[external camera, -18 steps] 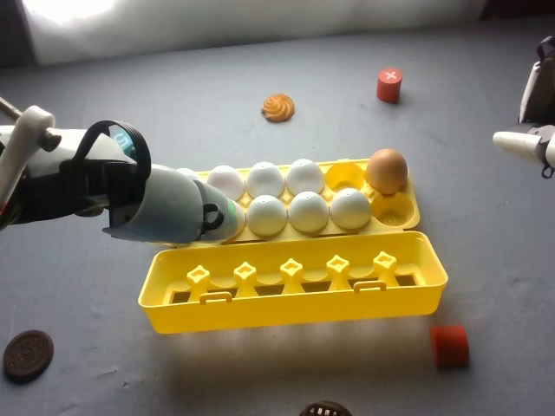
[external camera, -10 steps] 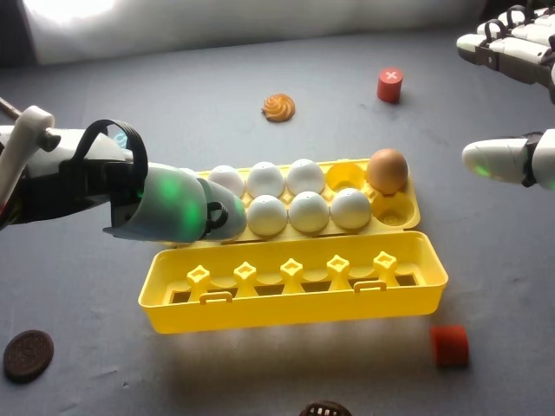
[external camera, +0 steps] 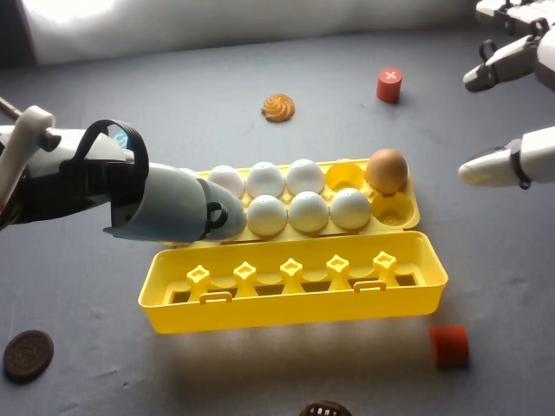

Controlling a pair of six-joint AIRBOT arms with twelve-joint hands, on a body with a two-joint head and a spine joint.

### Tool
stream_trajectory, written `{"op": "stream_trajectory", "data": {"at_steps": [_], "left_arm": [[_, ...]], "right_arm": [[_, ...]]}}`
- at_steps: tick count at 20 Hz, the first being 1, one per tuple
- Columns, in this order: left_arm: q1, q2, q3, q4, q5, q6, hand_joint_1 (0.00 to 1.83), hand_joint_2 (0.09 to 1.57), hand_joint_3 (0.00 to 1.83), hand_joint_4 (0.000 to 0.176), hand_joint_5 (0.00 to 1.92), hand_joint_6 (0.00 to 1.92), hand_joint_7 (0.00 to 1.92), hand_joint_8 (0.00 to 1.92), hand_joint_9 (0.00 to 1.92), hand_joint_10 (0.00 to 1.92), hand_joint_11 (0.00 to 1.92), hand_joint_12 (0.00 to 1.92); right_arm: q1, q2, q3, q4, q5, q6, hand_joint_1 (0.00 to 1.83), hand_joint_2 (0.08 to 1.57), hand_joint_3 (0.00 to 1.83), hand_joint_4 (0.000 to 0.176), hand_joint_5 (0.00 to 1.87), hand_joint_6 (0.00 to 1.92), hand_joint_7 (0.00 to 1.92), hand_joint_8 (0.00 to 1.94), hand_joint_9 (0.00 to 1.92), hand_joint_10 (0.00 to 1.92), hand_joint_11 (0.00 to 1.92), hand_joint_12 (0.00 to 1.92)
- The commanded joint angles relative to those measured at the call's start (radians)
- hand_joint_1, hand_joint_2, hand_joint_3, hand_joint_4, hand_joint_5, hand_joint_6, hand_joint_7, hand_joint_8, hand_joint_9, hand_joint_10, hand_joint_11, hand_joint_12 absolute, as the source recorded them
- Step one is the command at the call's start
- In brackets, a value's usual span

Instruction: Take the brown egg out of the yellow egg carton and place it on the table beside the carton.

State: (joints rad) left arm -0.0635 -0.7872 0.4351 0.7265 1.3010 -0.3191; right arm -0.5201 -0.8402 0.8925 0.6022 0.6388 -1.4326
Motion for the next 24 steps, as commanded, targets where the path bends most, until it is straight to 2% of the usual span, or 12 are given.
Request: {"op": "stream_trajectory", "data": {"at_steps": [1, 2, 3, 6, 8, 10, 15, 21, 22, 24], "left_arm": [[-0.009, 0.003, -0.002, 0.073, -0.018, -0.002, 0.00, 1.15, 0.01, 0.000, 0.01, 0.00, 0.03, 0.01, 0.02, 0.01, 0.01, 0.01], [-0.009, 0.003, -0.003, 0.073, -0.018, -0.002, 0.00, 1.15, 0.01, 0.000, 0.00, 0.00, 0.02, 0.00, 0.00, 0.00, 0.00, 0.00], [-0.009, 0.002, -0.003, 0.073, -0.018, -0.003, 0.00, 1.16, 0.01, 0.000, 0.00, 0.00, 0.00, 0.00, 0.00, 0.00, 0.00, 0.00], [-0.009, 0.002, -0.003, 0.073, -0.017, -0.003, 0.00, 1.17, 0.01, 0.000, 0.01, 0.00, 0.01, 0.00, 0.00, 0.00, 0.00, 0.00], [-0.009, 0.003, -0.003, 0.073, -0.014, -0.003, 0.00, 1.17, 0.01, 0.000, 0.02, 0.00, 0.03, 0.01, 0.01, 0.00, 0.01, 0.01], [-0.009, 0.003, -0.003, 0.073, -0.014, -0.003, 0.00, 1.16, 0.01, 0.000, 0.00, 0.00, 0.01, 0.00, 0.00, 0.00, 0.00, 0.00], [-0.009, 0.004, -0.003, 0.073, -0.014, -0.003, 0.00, 1.17, 0.01, 0.000, 0.02, 0.01, 0.03, 0.01, 0.01, 0.00, 0.01, 0.01], [-0.009, 0.003, -0.004, 0.068, -0.014, -0.003, 0.00, 1.17, 0.00, 0.000, 0.01, 0.00, 0.03, 0.00, 0.01, 0.00, 0.00, 0.00], [-0.009, 0.003, -0.004, 0.066, -0.014, -0.003, 0.00, 1.20, 0.01, 0.000, 0.09, 0.01, 0.11, 0.01, 0.08, 0.01, 0.06, 0.04], [-0.009, 0.003, -0.005, 0.062, -0.014, -0.003, 0.00, 1.20, 0.00, 0.000, 0.11, 0.01, 0.13, 0.01, 0.11, 0.01, 0.08, 0.05]], "right_arm": [[0.006, -0.016, 0.023, -0.027, 0.108, 0.011, 0.63, 0.77, 0.00, 0.017, 0.81, 0.03, 0.02, 0.00, 0.00, 0.00, 0.00, 0.00], [0.007, -0.037, 0.045, -0.027, 0.109, 0.012, 0.66, 0.78, 0.00, 0.007, 0.82, 0.03, 0.03, 0.01, 0.00, 0.00, 0.00, 0.00], [0.007, -0.061, 0.070, -0.029, 0.109, 0.015, 0.69, 0.77, 0.00, 0.006, 0.86, 0.03, 0.00, 0.00, 0.00, 0.00, 0.00, 0.00], [0.002, -0.134, 0.155, -0.088, 0.109, 0.048, 0.65, 0.76, 0.00, 0.034, 0.93, 0.03, 0.00, 0.00, 0.00, 0.00, 0.00, 0.00], [-0.001, -0.187, 0.212, -0.089, 0.108, 0.051, 0.64, 0.76, 0.00, 0.008, 0.96, 0.03, 0.00, 0.00, 0.00, 0.00, 0.00, 0.00], [-0.003, -0.238, 0.261, -0.089, 0.100, 0.057, 0.69, 0.76, 0.00, 0.000, 0.98, 0.03, 0.00, 0.00, 0.00, 0.00, 0.00, 0.00], [0.002, -0.326, 0.340, -0.095, 0.076, 0.060, 0.76, 0.74, 0.00, 0.000, 0.98, 0.02, 0.00, 0.00, 0.00, 0.00, 0.00, 0.00], [0.011, -0.388, 0.373, -0.110, 0.071, 0.064, 0.75, 0.76, 0.00, 0.000, 1.02, 0.02, 0.00, 0.00, 0.00, 0.00, 0.00, 0.00], [0.014, -0.395, 0.373, -0.114, 0.070, 0.063, 0.76, 0.74, 0.00, 0.000, 1.06, 0.04, 0.00, 0.00, 0.00, 0.00, 0.00, 0.00], [0.014, -0.401, 0.373, -0.124, 0.061, 0.062, 0.75, 0.75, 0.00, 0.000, 1.08, 0.04, 0.00, 0.00, 0.00, 0.00, 0.00, 0.00]]}}
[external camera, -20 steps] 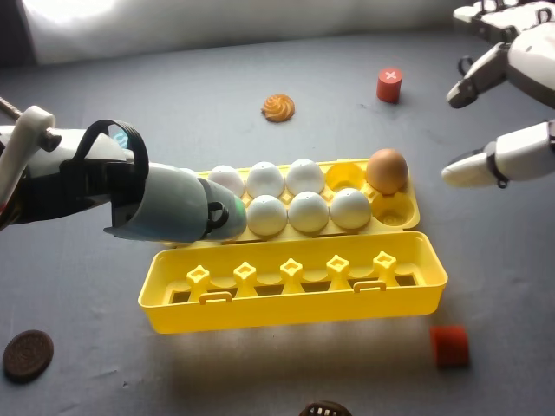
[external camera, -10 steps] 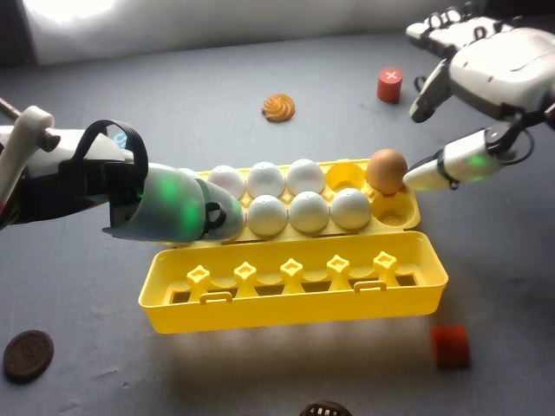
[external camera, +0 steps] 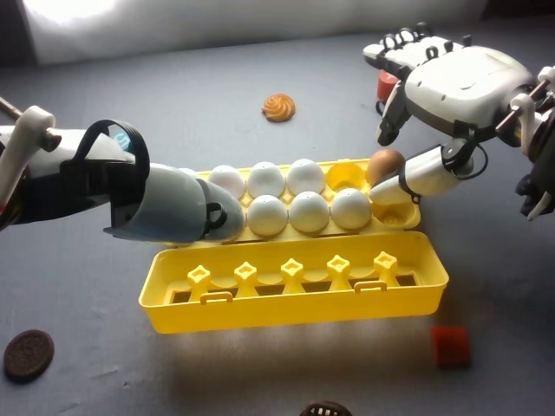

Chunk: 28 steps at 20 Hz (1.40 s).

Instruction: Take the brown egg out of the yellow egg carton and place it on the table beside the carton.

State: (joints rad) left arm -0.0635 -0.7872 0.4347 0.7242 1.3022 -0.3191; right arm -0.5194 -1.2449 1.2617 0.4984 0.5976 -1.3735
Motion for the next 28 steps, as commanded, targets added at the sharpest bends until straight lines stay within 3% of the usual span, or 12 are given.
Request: {"op": "stream_trajectory", "data": {"at_steps": [1, 6, 9, 10, 16, 17, 18, 21, 23, 25, 26, 28], "left_arm": [[-0.009, 0.003, -0.005, 0.064, -0.015, -0.003, 0.00, 1.19, 0.00, 0.000, 0.10, 0.00, 0.12, 0.00, 0.10, 0.01, 0.07, 0.05], [-0.009, 0.003, -0.005, 0.064, -0.015, -0.002, 0.00, 1.17, 0.00, 0.000, 0.03, 0.00, 0.06, 0.01, 0.04, 0.01, 0.02, 0.02], [-0.009, 0.003, -0.005, 0.064, -0.015, -0.002, 0.00, 1.18, 0.00, 0.000, 0.02, 0.00, 0.05, 0.00, 0.03, 0.00, 0.01, 0.02], [-0.009, 0.003, -0.005, 0.064, -0.015, -0.002, 0.00, 1.18, 0.00, 0.000, 0.00, 0.00, 0.03, 0.00, 0.00, 0.00, 0.00, 0.00], [-0.009, 0.003, -0.005, 0.064, -0.015, -0.002, 0.00, 1.17, 0.00, 0.000, 0.02, 0.01, 0.05, 0.01, 0.03, 0.01, 0.02, 0.01], [-0.009, 0.003, -0.005, 0.064, -0.015, -0.002, 0.00, 1.17, 0.00, 0.000, 0.02, 0.00, 0.05, 0.01, 0.02, 0.00, 0.02, 0.01], [-0.009, 0.003, -0.005, 0.064, -0.015, -0.002, 0.00, 1.17, 0.00, 0.000, 0.02, 0.00, 0.04, 0.00, 0.02, 0.00, 0.01, 0.01], [-0.009, 0.003, -0.005, 0.064, -0.015, -0.002, 0.00, 1.17, 0.00, 0.000, 0.02, 0.00, 0.05, 0.01, 0.03, 0.01, 0.02, 0.01], [-0.009, 0.003, -0.005, 0.064, -0.015, -0.002, 0.00, 1.16, 0.00, 0.000, 0.02, 0.00, 0.05, 0.00, 0.03, 0.00, 0.03, 0.01], [-0.009, 0.003, -0.005, 0.064, -0.015, -0.002, 0.00, 1.16, 0.00, 0.000, 0.02, 0.00, 0.05, 0.00, 0.03, 0.00, 0.01, 0.01], [-0.009, 0.003, -0.005, 0.064, -0.015, -0.002, 0.00, 1.16, 0.00, 0.000, 0.00, 0.00, 0.03, 0.00, 0.01, 0.00, 0.00, 0.00], [-0.009, 0.003, -0.005, 0.064, -0.015, -0.002, 0.00, 1.16, 0.00, 0.000, 0.03, 0.01, 0.06, 0.01, 0.04, 0.01, 0.02, 0.01]], "right_arm": [[0.013, 0.000, 0.004, -0.021, 0.101, -0.001, 0.76, 0.75, 0.00, 0.000, 1.12, 0.05, 0.00, 0.00, 0.00, 0.00, 0.00, 0.00], [0.010, -0.001, 0.009, -0.021, 0.097, -0.007, 0.91, 0.73, 0.00, 0.000, 1.16, 0.04, 0.02, 0.01, 0.00, 0.00, 0.00, 0.00], [0.008, -0.004, 0.020, -0.021, 0.095, -0.003, 0.97, 0.75, 0.00, 0.042, 1.28, 0.03, 0.06, 0.00, 0.00, 0.00, 0.00, 0.00], [0.008, -0.006, 0.024, -0.021, 0.095, -0.003, 1.13, 0.92, 0.00, 0.171, 1.50, 0.04, 0.14, 0.00, 0.00, 0.00, 0.00, 0.00], [0.016, -0.021, 0.031, -0.021, 0.093, 0.001, 1.13, 0.94, 0.01, 0.176, 1.51, 0.02, 0.18, 0.01, 0.00, 0.00, 0.00, 0.00], [0.019, -0.025, 0.032, -0.021, 0.091, 0.001, 1.14, 0.94, 0.01, 0.126, 1.51, 0.02, 0.19, 0.01, 0.00, 0.00, 0.00, 0.00], [0.020, -0.028, 0.032, -0.021, 0.090, 0.001, 1.13, 0.95, 0.00, 0.166, 1.51, 0.02, 0.18, 0.00, 0.00, 0.00, 0.00, 0.00], [0.027, -0.040, 0.036, -0.021, 0.089, 0.001, 1.13, 0.95, 0.01, 0.176, 1.50, 0.02, 0.16, 0.00, 0.00, 0.00, 0.00, 0.00], [0.030, -0.044, 0.039, -0.021, 0.088, 0.001, 1.15, 0.95, 0.00, 0.103, 1.51, 0.02, 0.20, 0.01, 0.00, 0.00, 0.00, 0.00], [0.034, -0.044, 0.040, -0.021, 0.088, 0.001, 1.14, 0.96, 0.00, 0.130, 1.50, 0.02, 0.20, 0.00, 0.00, 0.00, 0.00, 0.00], [0.037, -0.044, 0.040, -0.021, 0.090, 0.001, 1.15, 0.95, 0.00, 0.088, 1.51, 0.02, 0.22, 0.01, 0.00, 0.00, 0.00, 0.00], [0.046, -0.041, 0.040, -0.021, 0.092, 0.001, 1.13, 0.95, 0.00, 0.159, 1.50, 0.02, 0.22, 0.00, 0.00, 0.00, 0.00, 0.00]]}}
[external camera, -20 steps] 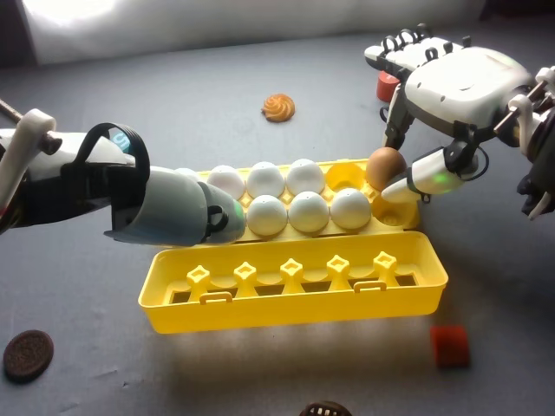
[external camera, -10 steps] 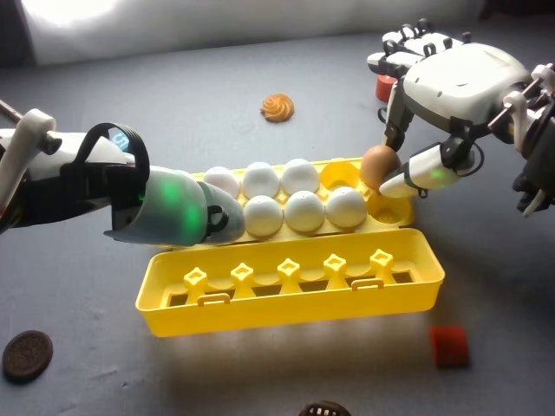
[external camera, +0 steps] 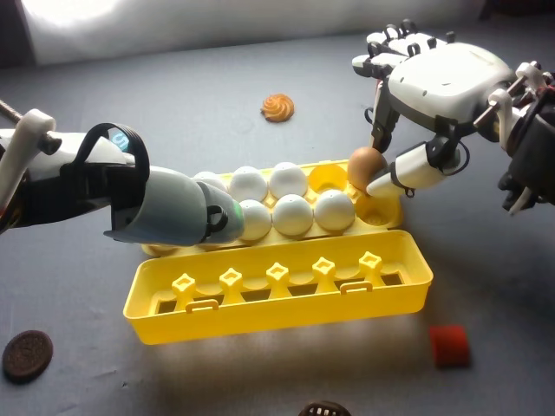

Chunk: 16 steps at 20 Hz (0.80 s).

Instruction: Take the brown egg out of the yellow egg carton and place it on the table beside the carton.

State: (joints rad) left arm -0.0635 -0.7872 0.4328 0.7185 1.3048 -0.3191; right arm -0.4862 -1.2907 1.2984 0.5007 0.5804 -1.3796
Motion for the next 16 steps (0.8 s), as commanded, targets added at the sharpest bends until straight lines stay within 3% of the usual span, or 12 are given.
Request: {"op": "stream_trajectory", "data": {"at_steps": [1, 2, 3, 5, 6, 7, 8, 9, 11, 12, 15, 16], "left_arm": [[-0.009, 0.003, -0.003, 0.069, -0.018, -0.002, 0.00, 1.16, 0.00, 0.000, 0.03, 0.01, 0.06, 0.01, 0.04, 0.01, 0.02, 0.01], [-0.009, 0.003, -0.003, 0.069, -0.018, -0.002, 0.00, 1.16, 0.00, 0.000, 0.01, 0.00, 0.04, 0.00, 0.02, 0.00, 0.00, 0.00], [-0.009, 0.003, -0.003, 0.069, -0.018, -0.002, 0.00, 1.16, 0.00, 0.000, 0.01, 0.00, 0.03, 0.00, 0.01, 0.00, 0.00, 0.00], [-0.009, 0.003, -0.003, 0.069, -0.018, -0.002, 0.00, 1.17, 0.00, 0.000, 0.00, 0.00, 0.03, 0.00, 0.00, 0.00, 0.00, 0.00], [-0.009, 0.003, -0.003, 0.069, -0.018, -0.002, 0.00, 1.16, 0.00, 0.000, 0.00, 0.00, 0.03, 0.00, 0.00, 0.00, 0.00, 0.00], [-0.009, 0.003, -0.003, 0.069, -0.018, -0.002, 0.00, 1.16, 0.00, 0.000, 0.00, 0.00, 0.03, 0.00, 0.00, 0.00, 0.00, 0.00], [-0.009, 0.003, -0.003, 0.069, -0.018, -0.002, 0.00, 1.16, 0.00, 0.000, 0.00, 0.00, 0.03, 0.00, 0.01, 0.00, 0.00, 0.00], [-0.009, 0.003, -0.003, 0.069, -0.018, -0.002, 0.00, 1.16, 0.00, 0.000, 0.01, 0.00, 0.04, 0.01, 0.02, 0.01, 0.01, 0.00], [-0.009, 0.003, -0.003, 0.069, -0.018, -0.002, 0.00, 1.16, 0.00, 0.000, 0.01, 0.00, 0.03, 0.00, 0.01, 0.00, 0.00, 0.00], [-0.009, 0.003, -0.003, 0.069, -0.018, -0.002, 0.00, 1.15, 0.00, 0.000, 0.01, 0.00, 0.03, 0.00, 0.01, 0.00, 0.00, 0.00], [-0.009, 0.003, -0.003, 0.069, -0.018, -0.002, 0.00, 1.16, 0.00, 0.000, 0.02, 0.01, 0.05, 0.01, 0.02, 0.01, 0.02, 0.01], [-0.009, 0.003, -0.003, 0.070, -0.018, -0.002, 0.00, 1.16, 0.00, 0.000, 0.02, 0.00, 0.04, 0.00, 0.01, 0.00, 0.01, 0.00]], "right_arm": [[0.019, 0.007, 0.003, -0.026, 0.109, 0.007, 1.14, 0.95, 0.00, 0.143, 1.50, 0.02, 0.22, 0.00, 0.00, 0.00, 0.00, 0.00], [0.024, 0.009, 0.003, -0.029, 0.109, 0.007, 1.14, 0.95, 0.00, 0.140, 1.50, 0.02, 0.22, 0.00, 0.00, 0.00, 0.00, 0.00], [0.032, 0.010, 0.003, -0.035, 0.109, 0.007, 1.13, 0.95, 0.00, 0.169, 1.50, 0.02, 0.24, 0.01, 0.00, 0.00, 0.00, 0.00], [0.042, 0.011, 0.003, -0.038, 0.107, 0.007, 1.12, 0.95, 0.00, 0.176, 1.50, 0.02, 0.29, 0.02, 0.00, 0.00, 0.00, 0.00], [0.043, 0.011, 0.003, -0.038, 0.105, 0.007, 0.96, 0.80, 0.00, 0.110, 1.18, 0.00, 0.30, 0.00, 0.00, 0.00, 0.00, 0.00], [0.040, 0.011, 0.003, -0.038, 0.103, 0.007, 0.96, 0.80, 0.00, 0.110, 1.18, 0.00, 0.30, 0.00, 0.00, 0.00, 0.00, 0.00], [0.036, 0.011, 0.003, -0.038, 0.102, 0.007, 0.94, 0.79, 0.00, 0.083, 1.16, 0.00, 0.34, 0.01, 0.00, 0.00, 0.00, 0.00], [0.032, 0.011, 0.003, -0.038, 0.102, 0.007, 0.91, 0.79, 0.00, 0.075, 1.13, 0.00, 0.37, 0.02, 0.00, 0.00, 0.00, 0.00], [0.023, 0.010, 0.004, -0.038, 0.102, 0.007, 0.94, 0.77, 0.00, 0.076, 1.18, 0.02, 0.34, 0.01, 0.00, 0.00, 0.00, 0.00], [0.018, 0.010, 0.006, -0.038, 0.102, 0.007, 0.91, 0.79, 0.00, 0.111, 1.14, 0.01, 0.24, 0.00, 0.00, 0.00, 0.00, 0.00], [0.012, 0.009, 0.010, -0.038, 0.102, 0.007, 0.91, 0.77, 0.00, 0.118, 1.15, 0.01, 0.27, 0.02, 0.00, 0.00, 0.00, 0.00], [0.010, 0.009, 0.010, -0.038, 0.102, 0.008, 0.94, 0.78, 0.00, 0.102, 1.16, 0.02, 0.26, 0.01, 0.00, 0.00, 0.00, 0.00]]}}
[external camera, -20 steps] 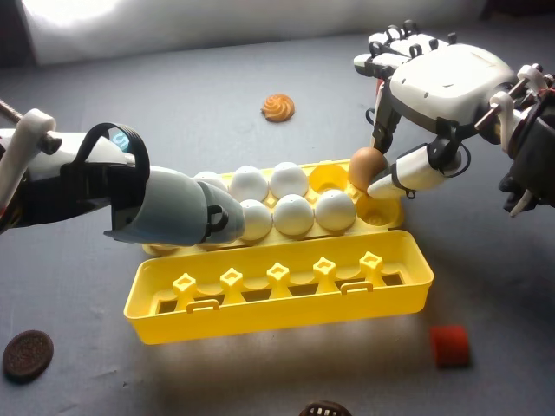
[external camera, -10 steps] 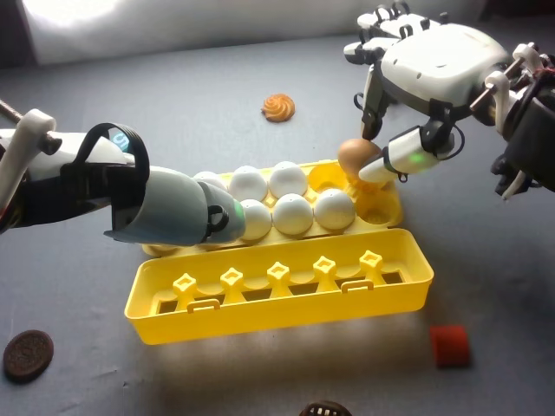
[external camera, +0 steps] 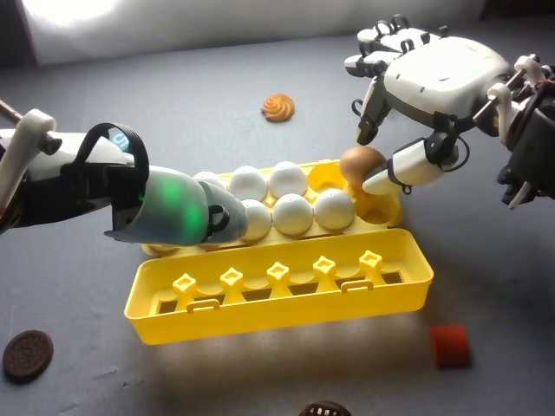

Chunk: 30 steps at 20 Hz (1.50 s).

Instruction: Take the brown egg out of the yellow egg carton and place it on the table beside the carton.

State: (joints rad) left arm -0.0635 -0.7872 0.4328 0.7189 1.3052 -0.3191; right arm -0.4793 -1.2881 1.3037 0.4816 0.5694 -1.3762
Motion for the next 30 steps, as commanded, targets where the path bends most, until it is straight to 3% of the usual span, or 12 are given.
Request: {"op": "stream_trajectory", "data": {"at_steps": [1, 2, 12, 13, 14, 18, 19, 20, 21, 26, 29, 30], "left_arm": [[-0.009, 0.003, -0.003, 0.069, -0.018, -0.002, 0.00, 1.16, 0.00, 0.000, 0.02, 0.00, 0.04, 0.00, 0.01, 0.00, 0.01, 0.00], [-0.009, 0.003, -0.003, 0.069, -0.018, -0.002, 0.00, 1.16, 0.00, 0.000, 0.00, 0.00, 0.03, 0.00, 0.01, 0.00, 0.00, 0.00], [-0.009, 0.003, -0.002, 0.069, -0.018, -0.002, 0.00, 1.16, 0.00, 0.000, 0.01, 0.00, 0.05, 0.01, 0.03, 0.01, 0.02, 0.01], [-0.009, 0.003, -0.002, 0.069, -0.018, -0.002, 0.00, 1.16, 0.00, 0.000, 0.01, 0.00, 0.03, 0.00, 0.02, 0.00, 0.01, 0.01], [-0.009, 0.003, -0.002, 0.069, -0.018, -0.002, 0.00, 1.16, 0.00, 0.000, 0.03, 0.01, 0.06, 0.01, 0.04, 0.01, 0.04, 0.02], [-0.009, 0.003, -0.002, 0.069, -0.017, -0.002, 0.00, 1.17, 0.00, 0.000, 0.02, 0.00, 0.05, 0.00, 0.02, 0.00, 0.00, 0.00], [-0.009, 0.003, -0.002, 0.069, -0.017, -0.002, 0.00, 1.17, 0.00, 0.000, 0.01, 0.00, 0.04, 0.00, 0.02, 0.00, 0.00, 0.00], [-0.009, 0.003, -0.002, 0.069, -0.017, -0.002, 0.00, 1.17, 0.00, 0.000, 0.00, 0.00, 0.03, 0.00, 0.01, 0.00, 0.00, 0.00], [-0.009, 0.003, -0.002, 0.069, -0.017, -0.002, 0.00, 1.16, 0.00, 0.000, 0.00, 0.00, 0.02, 0.00, 0.00, 0.00, 0.00, 0.00], [-0.009, 0.003, -0.002, 0.069, -0.017, -0.002, 0.00, 1.16, 0.00, 0.000, 0.00, 0.00, 0.03, 0.00, 0.01, 0.00, 0.00, 0.00], [-0.009, 0.003, -0.002, 0.069, -0.017, -0.002, 0.00, 1.16, 0.00, 0.000, 0.01, 0.00, 0.04, 0.01, 0.01, 0.00, 0.00, 0.00], [-0.009, 0.003, -0.002, 0.069, -0.017, -0.002, 0.00, 1.16, 0.00, 0.000, 0.00, 0.00, 0.03, 0.00, 0.00, 0.00, 0.00, 0.00]], "right_arm": [[0.002, 0.006, 0.006, -0.019, 0.113, 0.005, 0.94, 0.78, 0.00, 0.102, 1.16, 0.02, 0.26, 0.01, 0.00, 0.00, 0.00, 0.00], [0.001, 0.005, 0.008, -0.019, 0.113, 0.007, 1.11, 0.94, 0.01, 0.173, 1.43, 0.15, 0.18, 0.00, 0.00, 0.00, 0.00, 0.00], [0.000, -0.005, 0.013, -0.019, 0.113, 0.010, 1.12, 0.96, 0.00, 0.176, 1.48, 0.07, 0.22, 0.02, 0.00, 0.00, 0.00, 0.00], [0.001, -0.006, 0.013, -0.019, 0.113, 0.010, 1.13, 0.96, 0.00, 0.162, 1.47, 0.08, 0.24, 0.01, 0.00, 0.00, 0.00, 0.00], [0.001, -0.007, 0.013, -0.019, 0.113, 0.010, 1.12, 0.96, 0.00, 0.173, 1.47, 0.09, 0.23, 0.00, 0.00, 0.00, 0.00, 0.00], [0.002, -0.007, 0.015, -0.019, 0.112, 0.010, 1.12, 0.96, 0.00, 0.176, 1.46, 0.10, 0.23, 0.00, 0.00, 0.00, 0.00, 0.00], [0.002, -0.007, 0.015, -0.019, 0.112, 0.010, 1.13, 0.96, 0.00, 0.157, 1.46, 0.11, 0.28, 0.01, 0.01, 0.00, 0.00, 0.00], [0.001, -0.007, 0.015, -0.019, 0.112, 0.010, 1.17, 0.95, 0.00, 0.024, 1.47, 0.11, 0.32, 0.01, 0.03, 0.01, 0.00, 0.00], [0.001, -0.007, 0.015, -0.019, 0.112, 0.010, 1.12, 0.98, 0.00, 0.169, 1.34, 0.37, 0.27, 0.01, 0.00, 0.00, 0.00, 0.00], [0.003, -0.008, 0.018, -0.019, 0.112, 0.010, 1.11, 0.97, 0.00, 0.176, 1.34, 0.36, 0.22, 0.00, 0.00, 0.00, 0.00, 0.00], [0.003, -0.010, 0.018, -0.019, 0.112, 0.010, 0.82, 0.81, 0.00, 0.156, 0.94, 0.03, 0.10, 0.00, 0.00, 0.00, 0.00, 0.00], [0.002, -0.012, 0.017, -0.019, 0.112, 0.010, 0.82, 0.80, 0.00, 0.133, 0.91, 0.01, 0.10, 0.00, 0.00, 0.00, 0.00, 0.00]]}}
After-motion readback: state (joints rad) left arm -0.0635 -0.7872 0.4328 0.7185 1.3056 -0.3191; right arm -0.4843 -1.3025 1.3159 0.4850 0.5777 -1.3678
